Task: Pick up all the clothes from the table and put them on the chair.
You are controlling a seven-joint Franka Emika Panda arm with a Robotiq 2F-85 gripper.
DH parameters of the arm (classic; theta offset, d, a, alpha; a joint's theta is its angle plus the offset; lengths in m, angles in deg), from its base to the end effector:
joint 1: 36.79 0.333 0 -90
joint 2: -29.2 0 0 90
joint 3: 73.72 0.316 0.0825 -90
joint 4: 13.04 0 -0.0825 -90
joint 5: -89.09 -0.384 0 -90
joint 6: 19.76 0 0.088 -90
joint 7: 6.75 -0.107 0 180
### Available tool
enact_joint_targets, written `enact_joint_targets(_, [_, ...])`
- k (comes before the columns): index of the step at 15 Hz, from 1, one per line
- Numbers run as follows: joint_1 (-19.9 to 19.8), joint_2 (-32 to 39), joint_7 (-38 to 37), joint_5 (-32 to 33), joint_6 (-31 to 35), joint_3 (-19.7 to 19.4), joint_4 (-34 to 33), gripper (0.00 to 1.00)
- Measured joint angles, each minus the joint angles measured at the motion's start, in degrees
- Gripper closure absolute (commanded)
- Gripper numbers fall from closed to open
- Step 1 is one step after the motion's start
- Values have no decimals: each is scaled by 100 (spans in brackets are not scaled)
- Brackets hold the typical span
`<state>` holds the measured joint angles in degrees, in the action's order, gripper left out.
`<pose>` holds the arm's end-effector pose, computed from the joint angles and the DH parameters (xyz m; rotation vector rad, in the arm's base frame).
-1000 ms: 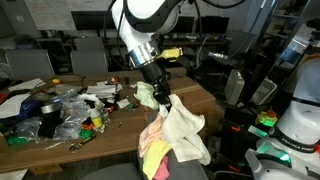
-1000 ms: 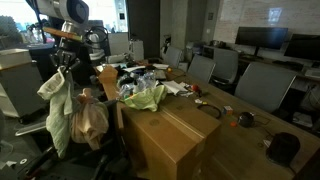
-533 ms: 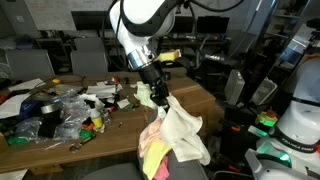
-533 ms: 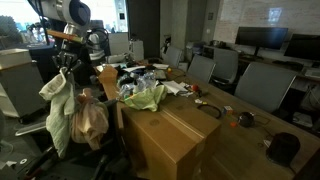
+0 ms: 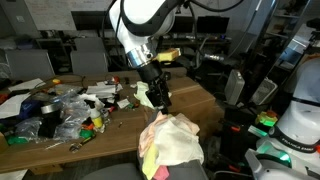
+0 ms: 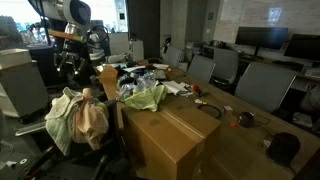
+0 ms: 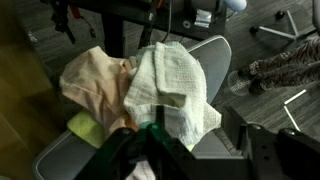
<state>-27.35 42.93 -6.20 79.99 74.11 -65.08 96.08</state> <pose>0.5172 0.1826 0.3482 -2.9006 -0.4065 0.7887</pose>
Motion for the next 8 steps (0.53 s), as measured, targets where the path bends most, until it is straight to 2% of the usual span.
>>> enact_joint_targets(1, [0, 0, -15, 0, 2, -8, -3, 2])
enact_joint_targets(2, [-7, -1, -24, 0, 3, -24, -7, 0])
enact_joint_targets(8, [-338, -236, -100, 0, 22, -381, -35, 0])
